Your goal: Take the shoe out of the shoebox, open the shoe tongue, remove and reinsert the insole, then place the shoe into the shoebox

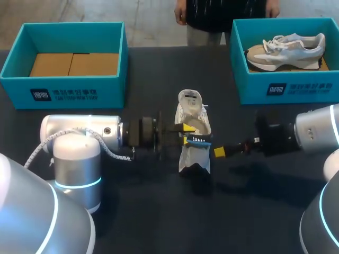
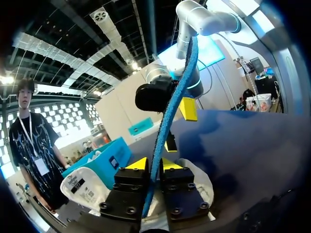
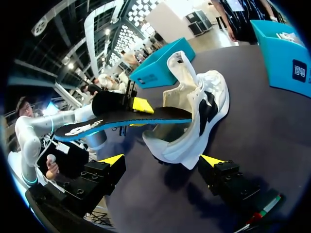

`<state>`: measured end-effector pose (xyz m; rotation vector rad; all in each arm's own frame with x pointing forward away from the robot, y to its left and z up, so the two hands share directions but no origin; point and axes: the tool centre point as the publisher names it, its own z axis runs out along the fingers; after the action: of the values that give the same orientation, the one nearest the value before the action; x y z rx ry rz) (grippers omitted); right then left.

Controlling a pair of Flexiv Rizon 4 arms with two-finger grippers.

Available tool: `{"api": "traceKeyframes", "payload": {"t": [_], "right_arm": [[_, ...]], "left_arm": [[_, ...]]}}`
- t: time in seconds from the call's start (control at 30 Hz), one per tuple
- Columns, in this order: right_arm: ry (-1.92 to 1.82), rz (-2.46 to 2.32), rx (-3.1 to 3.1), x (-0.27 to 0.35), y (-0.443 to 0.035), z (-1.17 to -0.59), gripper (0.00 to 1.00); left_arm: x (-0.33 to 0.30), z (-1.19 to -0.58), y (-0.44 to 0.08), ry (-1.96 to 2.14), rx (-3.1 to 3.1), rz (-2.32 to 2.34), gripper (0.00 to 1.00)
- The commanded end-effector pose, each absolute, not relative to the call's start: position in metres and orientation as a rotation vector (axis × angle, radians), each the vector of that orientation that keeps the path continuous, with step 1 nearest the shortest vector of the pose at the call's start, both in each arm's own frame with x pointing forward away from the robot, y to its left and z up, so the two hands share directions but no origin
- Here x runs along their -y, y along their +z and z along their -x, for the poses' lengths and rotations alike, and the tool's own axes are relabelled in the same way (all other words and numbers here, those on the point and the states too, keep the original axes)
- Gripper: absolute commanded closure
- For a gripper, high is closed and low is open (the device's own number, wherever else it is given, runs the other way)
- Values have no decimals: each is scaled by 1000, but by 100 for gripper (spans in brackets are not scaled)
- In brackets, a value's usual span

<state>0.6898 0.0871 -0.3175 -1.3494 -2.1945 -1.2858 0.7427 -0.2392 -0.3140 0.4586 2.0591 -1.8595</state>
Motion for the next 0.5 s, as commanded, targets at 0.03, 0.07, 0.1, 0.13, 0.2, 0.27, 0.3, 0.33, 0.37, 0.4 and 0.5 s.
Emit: {"api": "traceKeyframes", "payload": {"t": [0.03, 0.07, 0.1, 0.13, 0.2, 0.27, 0.3, 0.33, 0.37, 0.4, 0.5], "right_arm": [[-1289, 1336, 2215, -88, -316, -690, 0], [-1288, 1324, 2223, -88, -316, -691, 0], [-1284, 1316, 2227, -89, -317, -692, 0], [-1270, 1298, 2240, -90, -318, -693, 0], [-1256, 1281, 2253, -92, -319, -694, 0], [-1240, 1262, 2265, -94, -320, -696, 0], [-1236, 1260, 2266, -95, -321, -696, 0], [-1235, 1257, 2267, -95, -321, -697, 0], [-1233, 1256, 2269, -96, -322, -697, 0], [-1231, 1256, 2269, -96, -323, -698, 0], [-1222, 1253, 2270, -97, -325, -699, 0]], "left_arm": [[239, -745, -317, -1857, -2079, -473, 100], [239, -746, -319, -1855, -2086, -472, 100], [239, -746, -319, -1855, -2087, -473, 100], [239, -747, -321, -1857, -2089, -470, 100], [239, -748, -322, -1856, -2093, -469, 100], [239, -749, -324, -1854, -2097, -467, 100], [239, -750, -325, -1854, -2097, -467, 100], [239, -750, -326, -1854, -2098, -467, 100], [239, -750, -326, -1853, -2100, -468, 100], [240, -751, -326, -1853, -2100, -468, 100], [240, -753, -329, -1845, -2111, -464, 100]]}}
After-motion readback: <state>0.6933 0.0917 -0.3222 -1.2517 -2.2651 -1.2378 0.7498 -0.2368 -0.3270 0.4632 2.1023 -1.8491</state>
